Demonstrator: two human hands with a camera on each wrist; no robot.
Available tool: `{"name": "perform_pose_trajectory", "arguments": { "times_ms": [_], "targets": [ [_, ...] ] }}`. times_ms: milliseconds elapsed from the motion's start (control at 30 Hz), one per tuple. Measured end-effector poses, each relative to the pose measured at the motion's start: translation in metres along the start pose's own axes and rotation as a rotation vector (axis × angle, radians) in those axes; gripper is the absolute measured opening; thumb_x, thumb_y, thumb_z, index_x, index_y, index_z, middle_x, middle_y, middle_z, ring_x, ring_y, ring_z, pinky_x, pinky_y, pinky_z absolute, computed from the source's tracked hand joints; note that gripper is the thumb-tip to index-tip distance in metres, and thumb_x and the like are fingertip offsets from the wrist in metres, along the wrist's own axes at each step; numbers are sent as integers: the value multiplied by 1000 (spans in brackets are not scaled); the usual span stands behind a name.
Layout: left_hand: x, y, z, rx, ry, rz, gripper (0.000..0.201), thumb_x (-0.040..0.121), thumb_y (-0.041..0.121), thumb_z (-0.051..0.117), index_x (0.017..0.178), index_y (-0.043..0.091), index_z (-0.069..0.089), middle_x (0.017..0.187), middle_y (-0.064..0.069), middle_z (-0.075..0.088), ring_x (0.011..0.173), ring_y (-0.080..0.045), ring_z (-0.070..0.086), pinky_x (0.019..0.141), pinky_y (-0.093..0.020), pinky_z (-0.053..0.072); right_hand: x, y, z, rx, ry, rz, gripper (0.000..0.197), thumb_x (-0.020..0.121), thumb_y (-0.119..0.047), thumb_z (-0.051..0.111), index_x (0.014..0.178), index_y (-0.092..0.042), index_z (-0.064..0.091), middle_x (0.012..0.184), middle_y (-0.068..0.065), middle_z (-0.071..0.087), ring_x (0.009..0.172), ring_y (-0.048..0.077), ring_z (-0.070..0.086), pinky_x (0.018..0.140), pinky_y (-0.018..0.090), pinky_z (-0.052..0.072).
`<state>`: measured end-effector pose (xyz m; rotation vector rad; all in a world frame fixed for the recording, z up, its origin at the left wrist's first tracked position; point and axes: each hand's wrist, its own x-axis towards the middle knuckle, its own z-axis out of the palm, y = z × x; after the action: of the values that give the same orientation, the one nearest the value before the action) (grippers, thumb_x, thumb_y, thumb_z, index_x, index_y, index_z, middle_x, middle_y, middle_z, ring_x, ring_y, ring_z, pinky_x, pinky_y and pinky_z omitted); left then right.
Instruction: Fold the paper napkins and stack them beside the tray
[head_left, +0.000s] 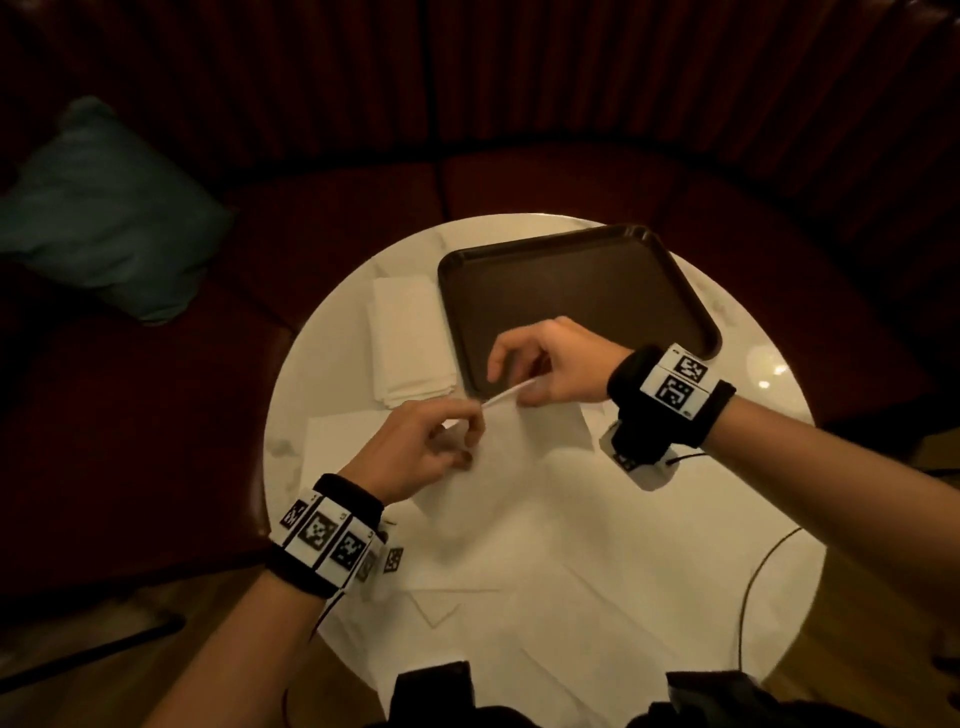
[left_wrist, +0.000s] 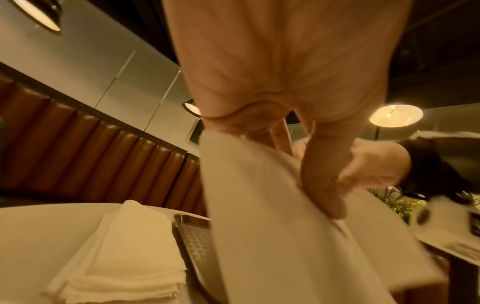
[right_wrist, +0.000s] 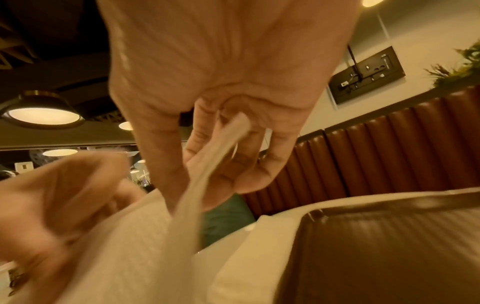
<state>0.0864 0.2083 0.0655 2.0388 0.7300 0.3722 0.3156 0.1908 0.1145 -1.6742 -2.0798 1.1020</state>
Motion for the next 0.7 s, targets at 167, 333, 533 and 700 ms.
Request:
{"name": "perform_pose_trajectory", "arguments": {
  "times_ms": [167, 333, 533, 700],
  "targets": [
    [23, -37, -23, -383, 195, -168, 48, 74, -11, 73, 110, 21, 72, 120, 7, 66, 105, -16, 67, 82, -27, 57, 62, -14, -7, -16, 462, -103, 35, 76, -16, 75, 108, -23, 63, 110, -8, 65, 101, 9, 58, 90, 30, 48],
    [56, -72, -48, -537, 531, -249, 56, 77, -9, 72, 126, 15, 62, 132, 5, 58, 115, 2, 58, 84, -22, 56, 112, 14, 16, 250, 529, 192, 41, 76, -28, 78, 104, -23, 48, 126, 2, 44, 112, 21, 46, 90, 30, 43],
    [98, -119, -51, -583, 587, -388, 56, 78, -6, 73, 129, 15, 59, 128, 3, 56, 120, -15, 55, 97, -41, 53, 167, 47, 53, 541, 433, 237, 31, 79, -9, 73, 105, -21, 61, 119, 4, 61, 105, 20, 60, 94, 41, 52],
    [115, -158, -47, -279, 516, -468, 55, 79, 6, 76, 129, 22, 59, 128, -1, 57, 110, -16, 58, 98, -36, 51, 206, 62, 58, 348, 382, 344, 48, 78, -7, 72, 124, -18, 63, 132, 3, 57, 121, 19, 52, 106, 31, 42]
  ]
}}
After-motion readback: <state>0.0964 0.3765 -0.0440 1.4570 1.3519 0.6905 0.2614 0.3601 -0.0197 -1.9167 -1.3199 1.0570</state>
